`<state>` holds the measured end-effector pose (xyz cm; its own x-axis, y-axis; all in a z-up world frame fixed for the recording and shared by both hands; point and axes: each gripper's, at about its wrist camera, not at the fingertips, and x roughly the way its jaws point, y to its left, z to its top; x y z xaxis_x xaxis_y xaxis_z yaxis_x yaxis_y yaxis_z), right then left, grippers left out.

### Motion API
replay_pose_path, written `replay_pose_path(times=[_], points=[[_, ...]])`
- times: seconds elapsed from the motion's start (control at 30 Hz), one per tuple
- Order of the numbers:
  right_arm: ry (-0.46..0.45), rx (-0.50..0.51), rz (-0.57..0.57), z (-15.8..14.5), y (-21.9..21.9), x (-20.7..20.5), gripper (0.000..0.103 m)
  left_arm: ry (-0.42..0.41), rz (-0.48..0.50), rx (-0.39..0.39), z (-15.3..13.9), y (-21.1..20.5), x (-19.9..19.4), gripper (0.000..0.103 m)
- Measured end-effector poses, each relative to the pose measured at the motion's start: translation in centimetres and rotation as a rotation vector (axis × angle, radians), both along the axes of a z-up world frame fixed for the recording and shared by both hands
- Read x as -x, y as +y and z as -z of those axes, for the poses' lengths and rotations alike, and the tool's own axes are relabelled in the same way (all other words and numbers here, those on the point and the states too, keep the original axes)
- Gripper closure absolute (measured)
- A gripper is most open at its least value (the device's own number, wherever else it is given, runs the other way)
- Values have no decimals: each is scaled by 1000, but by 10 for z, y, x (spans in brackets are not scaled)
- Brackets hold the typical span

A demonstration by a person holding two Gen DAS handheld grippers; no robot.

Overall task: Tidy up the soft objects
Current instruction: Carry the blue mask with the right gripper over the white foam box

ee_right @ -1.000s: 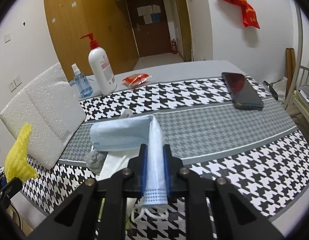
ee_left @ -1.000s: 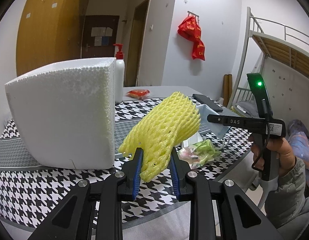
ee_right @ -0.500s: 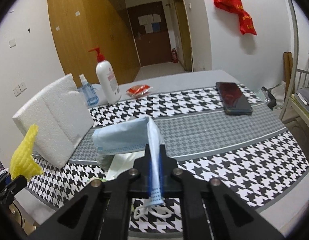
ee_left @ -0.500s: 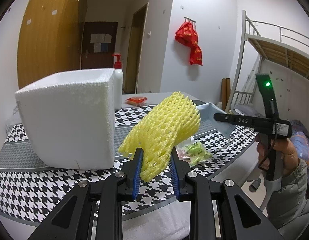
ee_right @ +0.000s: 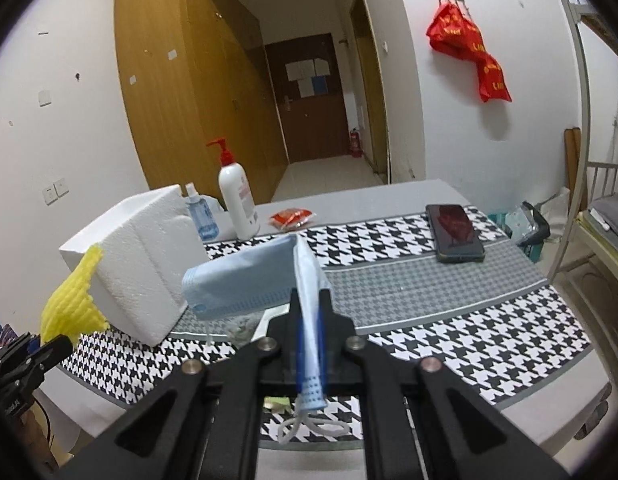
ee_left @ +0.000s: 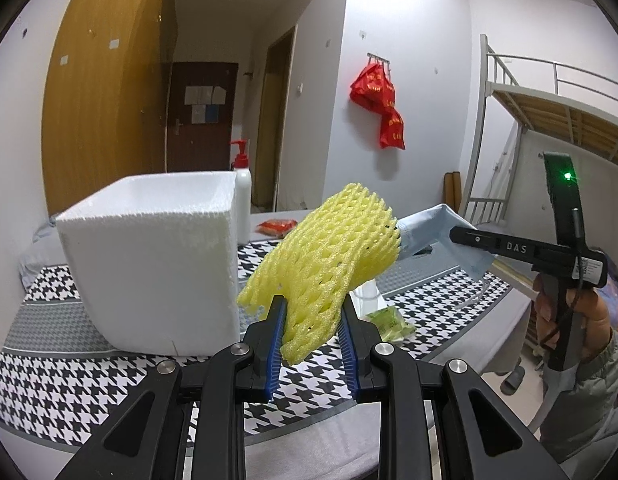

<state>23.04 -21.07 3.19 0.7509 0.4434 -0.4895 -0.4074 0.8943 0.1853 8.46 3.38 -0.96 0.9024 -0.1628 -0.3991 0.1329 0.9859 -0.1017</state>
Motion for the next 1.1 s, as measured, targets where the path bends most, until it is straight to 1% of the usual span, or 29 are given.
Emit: replay_pose_path(times=[0.47,0.83,1.1], points=[[-58,-21,-59,-17,6,19,95,-46,-40,-12,-16,11,16,77],[-84,-37,-147,-28,31,26,95,-86,-129,-41,-33,25,38,77],[-115,-36,-234,-38,57,34,95,-91,-202,-31,-39,43,48,77]])
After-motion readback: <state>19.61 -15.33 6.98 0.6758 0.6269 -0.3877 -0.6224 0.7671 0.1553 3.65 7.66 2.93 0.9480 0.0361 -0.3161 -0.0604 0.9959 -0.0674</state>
